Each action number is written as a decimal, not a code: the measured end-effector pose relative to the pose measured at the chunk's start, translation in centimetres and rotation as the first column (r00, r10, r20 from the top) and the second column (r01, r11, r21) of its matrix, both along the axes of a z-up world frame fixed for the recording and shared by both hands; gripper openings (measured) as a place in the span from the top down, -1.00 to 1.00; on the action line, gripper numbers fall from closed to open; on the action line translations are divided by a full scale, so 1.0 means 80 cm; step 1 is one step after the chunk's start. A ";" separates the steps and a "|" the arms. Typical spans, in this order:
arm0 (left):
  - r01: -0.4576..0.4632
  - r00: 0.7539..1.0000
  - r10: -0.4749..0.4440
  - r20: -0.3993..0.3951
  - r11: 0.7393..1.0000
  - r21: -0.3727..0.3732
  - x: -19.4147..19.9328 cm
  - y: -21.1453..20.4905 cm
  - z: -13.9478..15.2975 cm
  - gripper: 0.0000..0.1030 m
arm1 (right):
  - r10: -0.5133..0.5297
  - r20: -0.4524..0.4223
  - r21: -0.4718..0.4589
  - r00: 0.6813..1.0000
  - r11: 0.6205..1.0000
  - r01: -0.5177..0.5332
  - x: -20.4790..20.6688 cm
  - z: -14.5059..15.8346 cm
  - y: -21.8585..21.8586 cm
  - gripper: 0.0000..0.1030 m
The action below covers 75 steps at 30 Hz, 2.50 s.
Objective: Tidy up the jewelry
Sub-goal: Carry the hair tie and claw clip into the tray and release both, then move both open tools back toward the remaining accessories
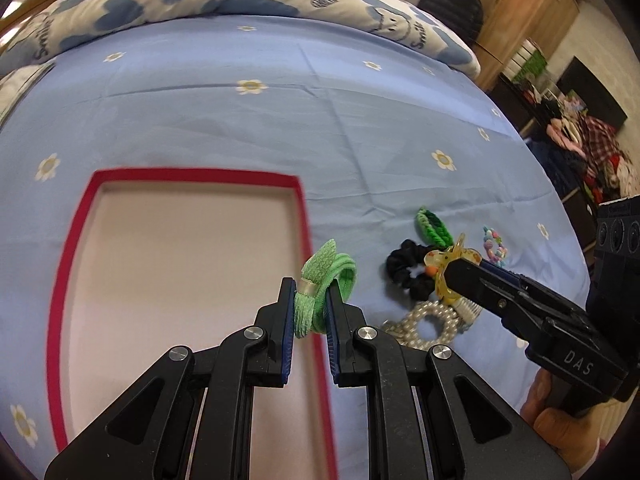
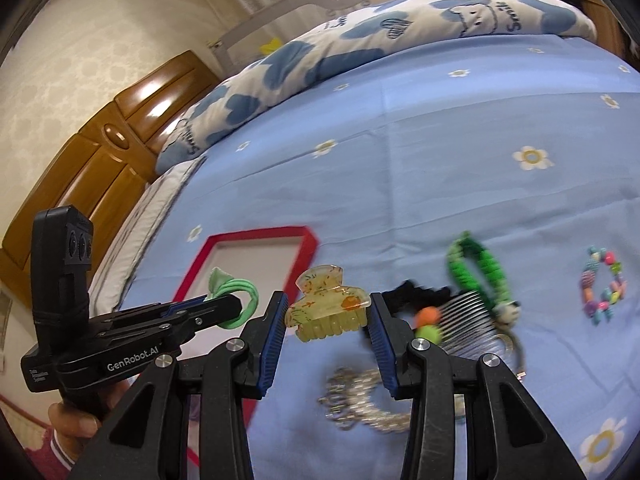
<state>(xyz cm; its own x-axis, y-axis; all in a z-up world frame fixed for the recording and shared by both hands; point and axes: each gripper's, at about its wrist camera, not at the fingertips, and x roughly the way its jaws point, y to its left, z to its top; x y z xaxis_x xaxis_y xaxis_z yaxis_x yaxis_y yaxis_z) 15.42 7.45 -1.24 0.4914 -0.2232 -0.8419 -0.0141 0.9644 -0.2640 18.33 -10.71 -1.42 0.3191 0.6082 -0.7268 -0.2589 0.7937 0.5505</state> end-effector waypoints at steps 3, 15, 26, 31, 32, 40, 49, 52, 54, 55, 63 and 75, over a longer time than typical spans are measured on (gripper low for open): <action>-0.024 1.000 0.024 -0.006 1.000 -0.002 -0.009 0.016 -0.001 0.76 | 0.025 0.001 0.006 1.000 1.000 -0.025 -0.006 0.003 0.017 0.20; -0.119 0.993 0.120 -0.005 0.993 0.013 -0.036 0.087 -0.004 0.76 | 0.108 0.004 0.030 0.994 0.994 -0.108 -0.020 0.008 0.082 0.20; -0.166 0.986 0.167 -0.029 0.986 0.028 -0.017 0.135 -0.022 0.76 | 0.202 -0.019 0.007 0.979 0.979 -0.202 -0.015 -0.017 0.155 0.20; -0.177 0.982 0.179 -0.056 0.984 0.025 -0.002 0.152 -0.041 0.76 | 0.215 -0.033 -0.026 0.976 0.976 -0.216 -0.005 -0.034 0.179 0.20; -0.179 0.982 0.180 -0.061 0.983 0.026 0.001 0.155 -0.045 0.76 | 0.213 -0.037 -0.035 0.976 0.976 -0.214 -0.002 -0.039 0.182 0.20; -0.187 0.977 0.190 -0.100 0.982 0.031 0.008 0.160 -0.065 0.76 | 0.235 -0.057 -0.105 0.970 0.965 -0.240 0.007 -0.063 0.202 0.20; -0.198 0.970 0.202 -0.135 0.979 0.040 0.010 0.164 -0.078 0.74 | 0.278 -0.050 -0.164 0.959 0.945 -0.282 0.004 -0.065 0.213 0.17; -0.199 0.969 0.203 -0.137 0.979 0.043 0.010 0.163 -0.078 0.67 | 0.289 -0.053 -0.174 0.956 0.940 -0.293 0.004 -0.065 0.215 0.16; -0.199 0.969 0.203 -0.138 0.979 0.045 0.010 0.162 -0.077 0.59 | 0.291 -0.058 -0.173 0.955 0.939 -0.297 0.005 -0.064 0.214 0.16; -0.200 0.969 0.205 -0.138 0.979 0.050 0.010 0.162 -0.076 0.52 | 0.293 -0.061 -0.171 0.954 0.939 -0.299 0.005 -0.064 0.214 0.16; -0.214 0.967 0.219 -0.129 0.975 0.057 0.003 0.163 -0.069 0.34 | 0.280 -0.069 -0.155 0.958 0.945 -0.287 0.007 -0.058 0.208 -0.04; -0.217 0.971 0.221 -0.093 0.975 0.052 -0.018 0.151 -0.044 0.02 | 0.210 -0.025 -0.086 0.977 0.974 -0.211 -0.010 -0.017 0.169 -0.16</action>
